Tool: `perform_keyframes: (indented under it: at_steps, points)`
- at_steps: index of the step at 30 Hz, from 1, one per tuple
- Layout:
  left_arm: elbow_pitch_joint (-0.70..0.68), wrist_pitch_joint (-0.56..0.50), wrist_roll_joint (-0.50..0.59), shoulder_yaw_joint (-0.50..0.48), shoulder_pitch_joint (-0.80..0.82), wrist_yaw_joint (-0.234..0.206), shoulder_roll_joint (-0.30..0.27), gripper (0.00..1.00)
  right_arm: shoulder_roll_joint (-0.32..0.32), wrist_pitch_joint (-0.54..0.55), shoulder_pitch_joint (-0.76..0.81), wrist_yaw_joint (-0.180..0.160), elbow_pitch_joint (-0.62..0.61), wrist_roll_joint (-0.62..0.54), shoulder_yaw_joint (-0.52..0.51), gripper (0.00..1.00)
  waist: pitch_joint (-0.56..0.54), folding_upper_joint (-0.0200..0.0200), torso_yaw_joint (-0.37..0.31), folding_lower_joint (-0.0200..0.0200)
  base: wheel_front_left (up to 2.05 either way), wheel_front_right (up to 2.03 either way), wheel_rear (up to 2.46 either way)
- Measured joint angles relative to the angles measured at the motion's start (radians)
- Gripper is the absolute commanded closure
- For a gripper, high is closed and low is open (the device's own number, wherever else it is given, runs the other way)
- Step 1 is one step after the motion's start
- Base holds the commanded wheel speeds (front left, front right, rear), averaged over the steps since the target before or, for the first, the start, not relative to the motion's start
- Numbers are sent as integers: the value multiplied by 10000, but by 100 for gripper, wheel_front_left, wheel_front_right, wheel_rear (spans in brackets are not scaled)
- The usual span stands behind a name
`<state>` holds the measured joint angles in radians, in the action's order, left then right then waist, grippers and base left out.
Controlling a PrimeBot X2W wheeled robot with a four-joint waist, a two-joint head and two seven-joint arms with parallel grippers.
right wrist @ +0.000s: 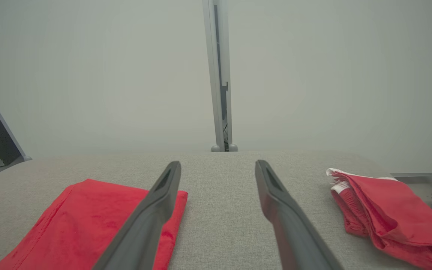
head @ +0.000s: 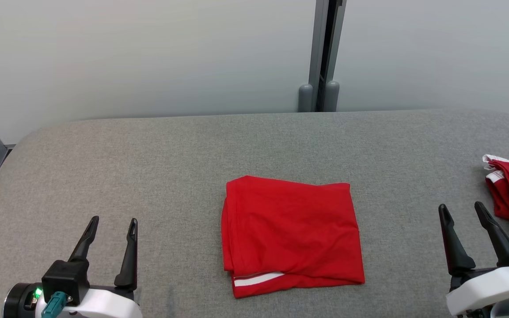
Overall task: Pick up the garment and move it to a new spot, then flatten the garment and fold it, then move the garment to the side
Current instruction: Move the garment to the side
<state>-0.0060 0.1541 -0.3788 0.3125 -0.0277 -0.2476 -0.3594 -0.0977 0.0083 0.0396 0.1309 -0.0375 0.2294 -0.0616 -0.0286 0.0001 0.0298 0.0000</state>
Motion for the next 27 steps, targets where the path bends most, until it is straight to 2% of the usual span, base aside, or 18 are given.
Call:
perform_keyframes:
  at_steps: [21,27]
  points:
    - [-8,63,-44,67,115,-86,-58,0,-48,6,-100,0,174,33,50,0,137,0,3,0,0,0,0]
    - [-184,140,-23,58,302,-173,-77,0,-159,230,-295,0,138,79,230,0,475,0,141,0,0,0,0]
